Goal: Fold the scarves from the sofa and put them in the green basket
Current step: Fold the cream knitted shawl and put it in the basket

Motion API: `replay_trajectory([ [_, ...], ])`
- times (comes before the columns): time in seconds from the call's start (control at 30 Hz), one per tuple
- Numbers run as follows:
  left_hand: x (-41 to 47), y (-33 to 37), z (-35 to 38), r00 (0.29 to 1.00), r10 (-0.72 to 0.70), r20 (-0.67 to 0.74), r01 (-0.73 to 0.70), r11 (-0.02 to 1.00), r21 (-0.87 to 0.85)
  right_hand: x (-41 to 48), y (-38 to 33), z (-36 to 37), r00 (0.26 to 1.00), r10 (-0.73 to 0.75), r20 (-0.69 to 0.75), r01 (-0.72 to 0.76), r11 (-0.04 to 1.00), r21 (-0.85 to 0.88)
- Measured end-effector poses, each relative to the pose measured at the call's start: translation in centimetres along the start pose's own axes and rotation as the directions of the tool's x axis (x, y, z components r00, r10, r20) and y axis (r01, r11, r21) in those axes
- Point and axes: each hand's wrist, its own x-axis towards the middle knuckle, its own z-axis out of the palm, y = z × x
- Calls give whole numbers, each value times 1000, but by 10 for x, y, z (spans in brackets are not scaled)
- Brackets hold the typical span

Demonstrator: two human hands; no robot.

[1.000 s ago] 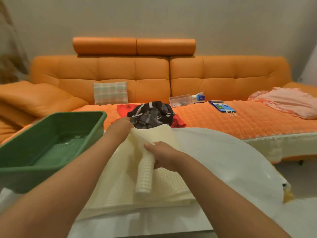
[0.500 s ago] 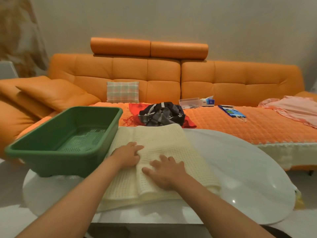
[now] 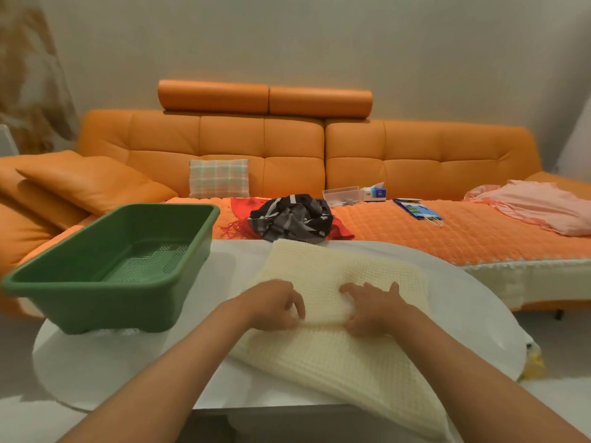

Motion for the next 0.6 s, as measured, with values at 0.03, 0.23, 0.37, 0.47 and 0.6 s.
replay_trajectory([
  [0.03,3,-4,4,996,34,-81,-27,996,82,-1,-2,3,1000,13,21,-13,1000,-2],
  [0.23,18,-26,29,988,-151,32,146,980,136,3,-8,21,988,43,150,-48,998,31],
  [0.37,33,-30,31,951,-309,-26,309,935,175,33,11,15,1000,17,19,-17,1000,23],
  [0.47,41,-31,30,936,-344,-73,351,904,243,51,22,9,997,21,-76,-18,999,42],
  [0.6,41,-36,23,945,-302,-124,326,887,327,66,37,15,977,107,-186,-71,979,191],
])
